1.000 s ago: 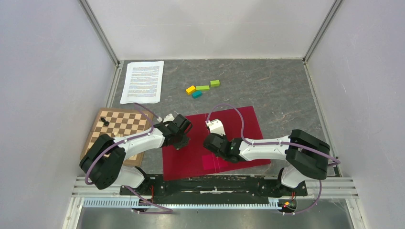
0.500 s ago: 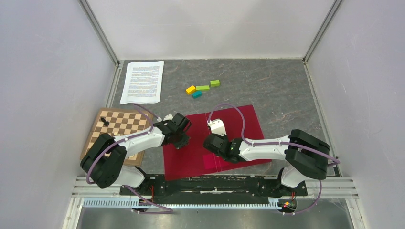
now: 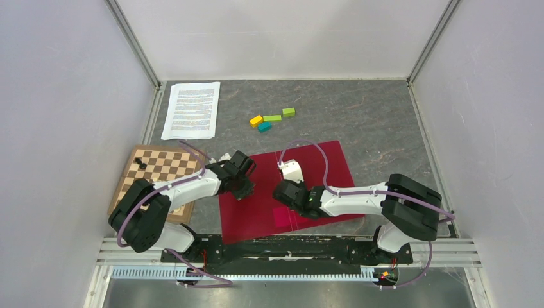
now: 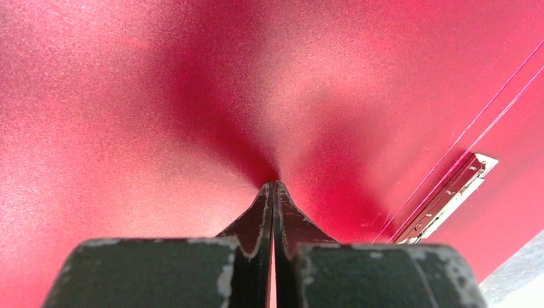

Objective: Put the files into the folder

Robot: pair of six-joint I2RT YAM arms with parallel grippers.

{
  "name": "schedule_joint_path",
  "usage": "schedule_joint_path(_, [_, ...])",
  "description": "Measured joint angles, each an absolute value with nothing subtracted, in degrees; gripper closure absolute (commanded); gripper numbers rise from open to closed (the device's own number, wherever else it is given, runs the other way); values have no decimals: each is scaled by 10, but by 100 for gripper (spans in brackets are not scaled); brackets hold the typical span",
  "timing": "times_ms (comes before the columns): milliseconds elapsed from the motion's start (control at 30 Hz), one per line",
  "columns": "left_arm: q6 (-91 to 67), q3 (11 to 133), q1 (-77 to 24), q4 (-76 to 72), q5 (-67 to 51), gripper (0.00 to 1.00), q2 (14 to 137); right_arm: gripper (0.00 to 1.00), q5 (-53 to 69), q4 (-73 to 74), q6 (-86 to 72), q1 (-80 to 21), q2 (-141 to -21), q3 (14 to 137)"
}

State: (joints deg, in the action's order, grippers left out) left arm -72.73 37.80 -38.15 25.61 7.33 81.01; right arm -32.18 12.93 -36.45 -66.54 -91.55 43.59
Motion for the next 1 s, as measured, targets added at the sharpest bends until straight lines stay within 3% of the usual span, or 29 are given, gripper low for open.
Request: schedule_joint_path(1000, [-719,411,-347,299,29,98,835,100,-288,167,-347,-628,-892,463])
